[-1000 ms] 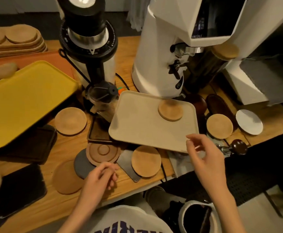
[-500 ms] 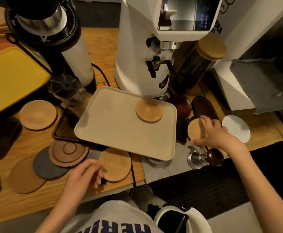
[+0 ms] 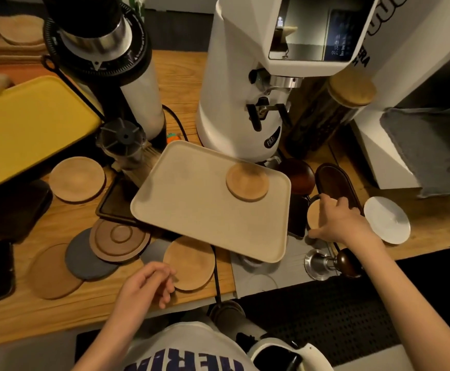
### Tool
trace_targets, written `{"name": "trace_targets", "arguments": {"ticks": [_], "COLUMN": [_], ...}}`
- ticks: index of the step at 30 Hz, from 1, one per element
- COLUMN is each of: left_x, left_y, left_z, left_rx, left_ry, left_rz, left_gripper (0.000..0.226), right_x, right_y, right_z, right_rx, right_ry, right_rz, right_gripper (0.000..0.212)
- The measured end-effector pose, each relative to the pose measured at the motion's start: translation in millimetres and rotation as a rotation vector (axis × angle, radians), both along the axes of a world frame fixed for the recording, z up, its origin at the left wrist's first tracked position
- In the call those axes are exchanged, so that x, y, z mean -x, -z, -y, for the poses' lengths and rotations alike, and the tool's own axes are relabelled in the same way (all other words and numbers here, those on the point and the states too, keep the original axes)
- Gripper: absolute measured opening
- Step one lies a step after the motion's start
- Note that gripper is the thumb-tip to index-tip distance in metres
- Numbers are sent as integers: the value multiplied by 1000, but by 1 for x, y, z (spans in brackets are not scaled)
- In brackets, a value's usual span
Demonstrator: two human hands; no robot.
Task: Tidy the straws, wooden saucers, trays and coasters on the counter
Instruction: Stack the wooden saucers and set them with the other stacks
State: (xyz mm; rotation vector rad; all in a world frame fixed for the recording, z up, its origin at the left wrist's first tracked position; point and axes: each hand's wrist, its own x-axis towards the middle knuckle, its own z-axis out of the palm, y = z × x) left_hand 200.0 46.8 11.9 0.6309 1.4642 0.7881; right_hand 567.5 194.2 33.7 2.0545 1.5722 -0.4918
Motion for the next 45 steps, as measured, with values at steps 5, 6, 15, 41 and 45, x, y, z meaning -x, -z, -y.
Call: {"name": "trace_targets", "arguments": {"ticks": [5,6,15,41,45], "left_x": [5,6,5,44,58], "left_y": [-3,-3,-22,-44,-39], "left_z": [-2,-3,-14,-13,-3], "left_rx": [-9,-14,-12,-87,-72], "left_ry": [-13,-14,-122,-318,-370], "left_rz": [-6,-11,245,855,841], "left_gripper": [24,24,31,62,64], "right_x": [3,5,112,165,139], "right_y": [-28,-36,-104,-15,12], "right_z": [3,6,57,9,-29], "right_rx": [-140,-167,-310,-546,-557], "right_ry": [31,30,-328,-201,-49], "right_rz": [-82,-107,-552,-824,-583], "right_gripper": [110,111,116,76,86]}}
